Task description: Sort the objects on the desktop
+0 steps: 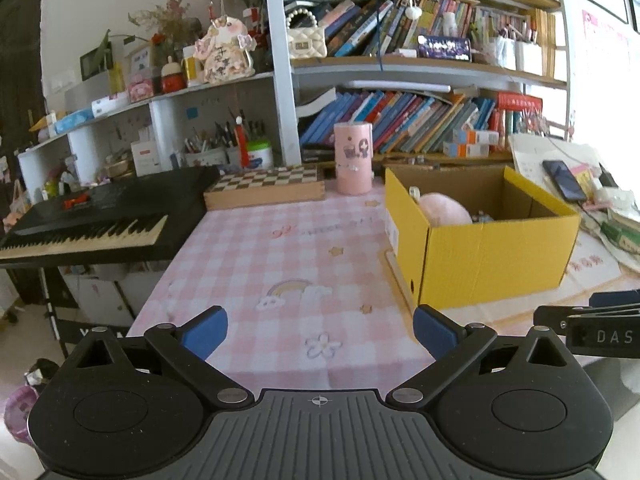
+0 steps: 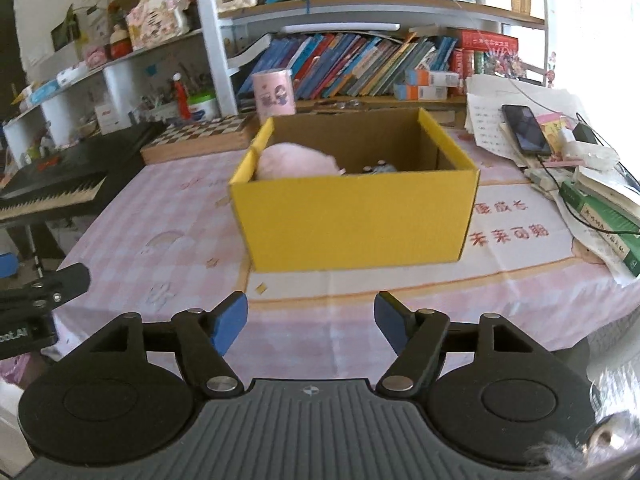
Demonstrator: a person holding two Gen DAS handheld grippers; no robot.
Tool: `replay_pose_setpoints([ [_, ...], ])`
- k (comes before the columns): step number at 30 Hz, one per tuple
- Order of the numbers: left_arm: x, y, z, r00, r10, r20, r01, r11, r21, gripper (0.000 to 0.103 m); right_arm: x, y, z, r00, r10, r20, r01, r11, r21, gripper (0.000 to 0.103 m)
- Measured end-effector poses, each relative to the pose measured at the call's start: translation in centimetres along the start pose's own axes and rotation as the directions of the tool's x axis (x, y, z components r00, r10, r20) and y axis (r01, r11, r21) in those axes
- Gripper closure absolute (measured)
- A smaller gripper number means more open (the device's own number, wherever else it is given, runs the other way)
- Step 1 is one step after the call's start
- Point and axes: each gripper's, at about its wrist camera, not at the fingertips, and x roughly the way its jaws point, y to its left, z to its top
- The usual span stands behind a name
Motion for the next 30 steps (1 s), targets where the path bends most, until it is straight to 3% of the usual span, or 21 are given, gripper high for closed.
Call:
replay_pose_setpoints([
  [5,-0.7,0.9,-1.0,1.000,-0.017,-0.023,0.017,1.000,-0.012,0.002,-0.6,1.4,-1.3,1.000,0.006,-0.012,-0.006,1.000,-0.015,0.023],
  [14,-1.1,1.5,-2.3,0.997,-0.030,-0.066,0.029,1.000,-0.011,0.002,-0.8,2.9,-2.9,0.998,0.007,-0.062,-0.009,0.999,-0.032,0.019],
  [20,-1.6,0.9,-2.5,0.998,-0.034,-0.058,0.036,0.999,0.033,0.002,-0.9,3.0,-3.3,0.997,0.009,-0.070,-0.011,0.999,-0.030,0.018],
  [30,-1.6,0.8,-2.5,0.997,-0.038,-0.064,0.041,0.998,0.043,0.002,-1.2,3.1,-3.4,0.998,0.000,-0.070,-0.004,0.999,-0.044,0.008],
])
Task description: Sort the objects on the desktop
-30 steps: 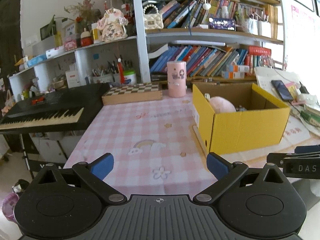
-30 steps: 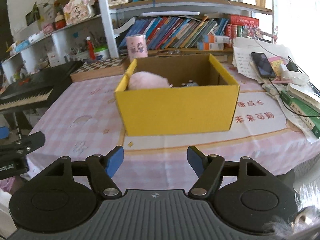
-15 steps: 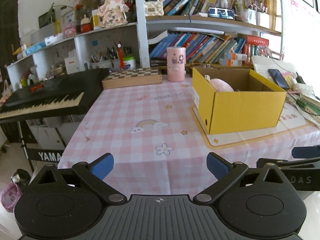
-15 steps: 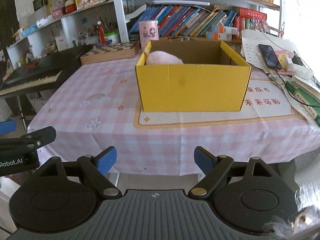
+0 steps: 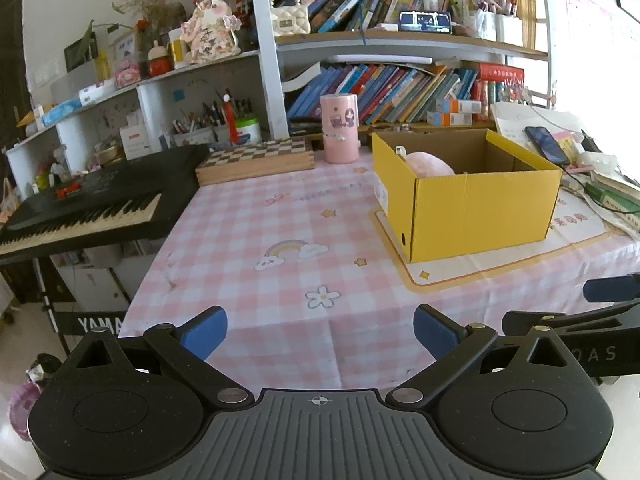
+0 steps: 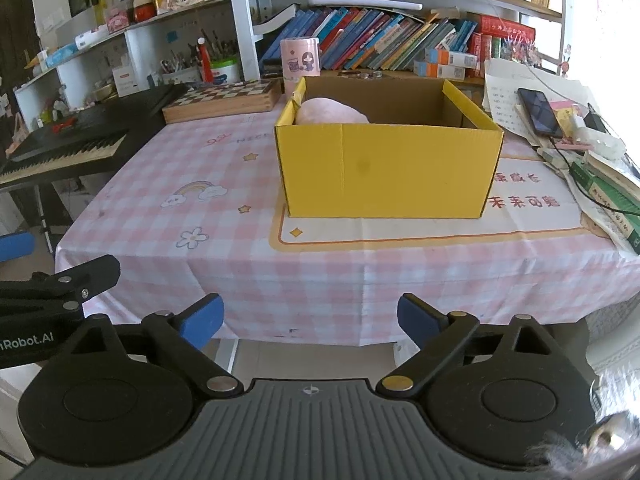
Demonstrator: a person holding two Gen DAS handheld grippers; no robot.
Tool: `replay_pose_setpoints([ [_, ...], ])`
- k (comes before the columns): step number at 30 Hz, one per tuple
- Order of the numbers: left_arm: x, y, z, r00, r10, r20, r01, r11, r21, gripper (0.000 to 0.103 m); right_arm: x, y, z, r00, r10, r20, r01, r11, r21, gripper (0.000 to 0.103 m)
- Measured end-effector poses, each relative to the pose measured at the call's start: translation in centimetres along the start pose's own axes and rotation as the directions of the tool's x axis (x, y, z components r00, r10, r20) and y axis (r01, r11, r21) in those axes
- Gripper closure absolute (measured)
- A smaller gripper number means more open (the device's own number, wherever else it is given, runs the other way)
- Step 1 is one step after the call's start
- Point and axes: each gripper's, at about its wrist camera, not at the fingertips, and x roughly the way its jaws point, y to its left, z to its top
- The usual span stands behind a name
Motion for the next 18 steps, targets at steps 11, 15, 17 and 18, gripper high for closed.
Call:
replay_pose_setpoints([
  [11,0.09,0.44,-0.24,1.000,0.010,-0.020,-0.010,1.000,-0.022,0.002,-0.27,0.32,-0.01,1.000,-0.023,0.005,0.023,1.000,-0.014,0.003],
  [15,0.29,0.60,-0.34,0.999,0.021,-0.035,-0.022,0.999,-0.025,0.002,-0.28,0.43,0.00,1.000,-0.025,0.006,0.025,0.999,-0.021,0.003],
  [17,0.37,0.69,-0.40,0.999,0.024,-0.042,-0.025,0.999,-0.025,0.002,-0.29,0.48,0.00,1.000,-0.025,0.007,0.025,0.999,-0.023,0.003],
  [18,0.41,0.73,-0.40,0.999,0.024,-0.045,-0.025,0.999,-0.026,0.002,-0.29,0.49,-0.01,1.000,-0.026,0.007,0.026,0.999,-0.022,0.003],
])
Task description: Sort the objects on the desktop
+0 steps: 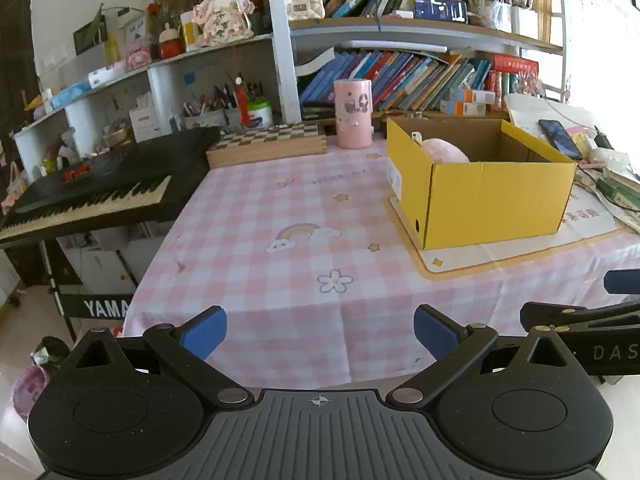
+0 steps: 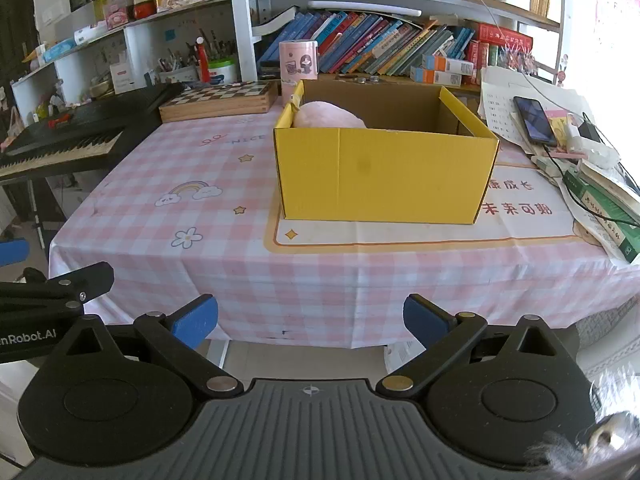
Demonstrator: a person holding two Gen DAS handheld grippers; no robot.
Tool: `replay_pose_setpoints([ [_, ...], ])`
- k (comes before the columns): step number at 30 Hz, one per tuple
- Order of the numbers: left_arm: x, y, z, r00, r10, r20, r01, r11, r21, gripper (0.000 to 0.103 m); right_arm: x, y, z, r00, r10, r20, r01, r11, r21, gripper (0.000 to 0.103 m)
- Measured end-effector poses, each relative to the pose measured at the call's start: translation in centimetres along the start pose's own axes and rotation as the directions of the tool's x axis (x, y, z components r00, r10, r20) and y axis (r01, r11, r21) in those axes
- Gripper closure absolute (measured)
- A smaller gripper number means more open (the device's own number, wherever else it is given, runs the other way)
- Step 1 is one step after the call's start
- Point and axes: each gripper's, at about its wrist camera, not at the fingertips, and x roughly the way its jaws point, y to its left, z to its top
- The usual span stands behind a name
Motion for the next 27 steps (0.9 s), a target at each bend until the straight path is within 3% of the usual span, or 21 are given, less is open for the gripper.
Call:
replay_pose_setpoints([
  [27,0.52,0.75,0.11,1.000,-0.013,-0.014,0.013,1.000,-0.011,0.002,0.59,0.55,0.09,1.000,-0.003,-0.011,0.003,1.000,-0.011,0.003],
])
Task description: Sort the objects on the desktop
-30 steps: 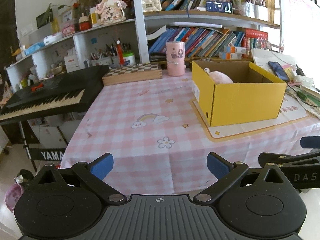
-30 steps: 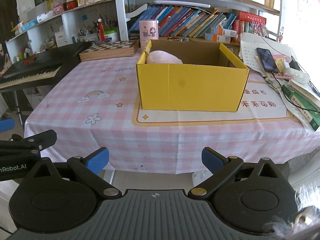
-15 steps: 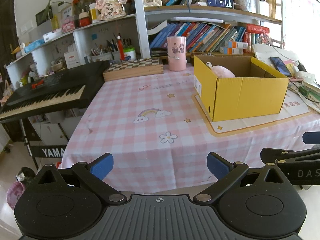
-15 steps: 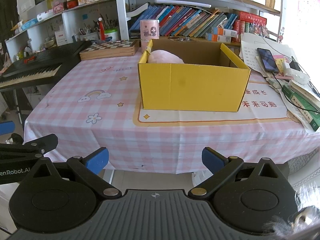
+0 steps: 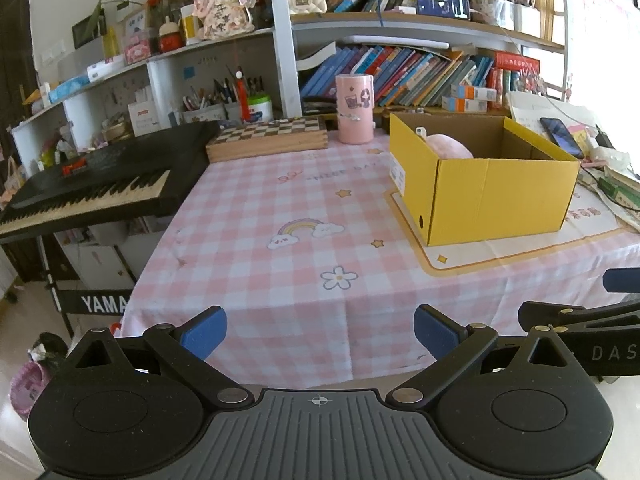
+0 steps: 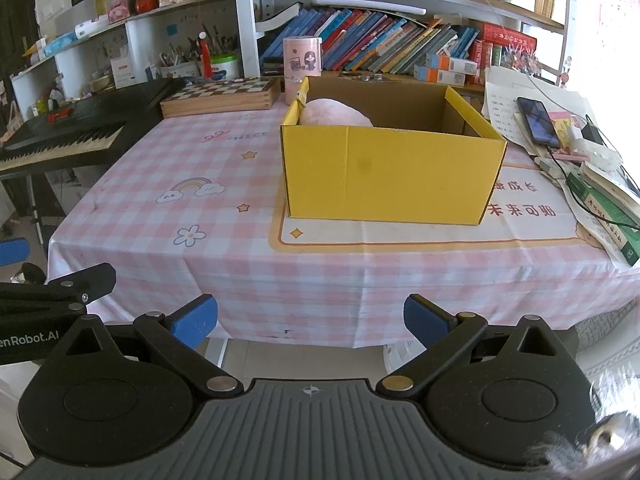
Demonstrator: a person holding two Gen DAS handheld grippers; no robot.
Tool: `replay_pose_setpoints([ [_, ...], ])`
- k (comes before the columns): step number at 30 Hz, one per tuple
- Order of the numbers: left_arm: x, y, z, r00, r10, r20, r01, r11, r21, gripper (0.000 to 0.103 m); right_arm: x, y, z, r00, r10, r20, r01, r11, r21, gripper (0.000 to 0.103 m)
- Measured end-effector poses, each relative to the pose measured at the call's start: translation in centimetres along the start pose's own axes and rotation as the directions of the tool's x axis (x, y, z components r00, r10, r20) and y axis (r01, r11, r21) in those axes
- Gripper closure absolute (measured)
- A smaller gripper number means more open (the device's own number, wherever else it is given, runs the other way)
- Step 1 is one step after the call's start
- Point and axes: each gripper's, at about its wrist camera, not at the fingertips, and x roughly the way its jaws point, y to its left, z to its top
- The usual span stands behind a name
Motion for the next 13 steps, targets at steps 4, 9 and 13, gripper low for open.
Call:
replay_pose_setpoints([
  [4,0.04,0.51,-0.14,1.000,-0.006,0.005,0.006,1.000,-0.023,0.002,0.11,0.27,0.06,1.000,0.000,-0.004,0.000,1.000,-0.002,0.003],
  [9,0.03,0.98,-0.17,1.000,-0.001,0.009,0.001,0.999,-0.042,0.002,0.22,0.43,0.06,1.000,-0.002,-0.007,0.002,1.000,0.000,0.003],
  [13,-0.01,0.89,-0.04,1.000,0.013,0.015,-0.013,1.000,-0.028,0.002,0.30,0.15,-0.04,1.000,-0.014,-0.011,0.014,1.000,0.017,0.003],
])
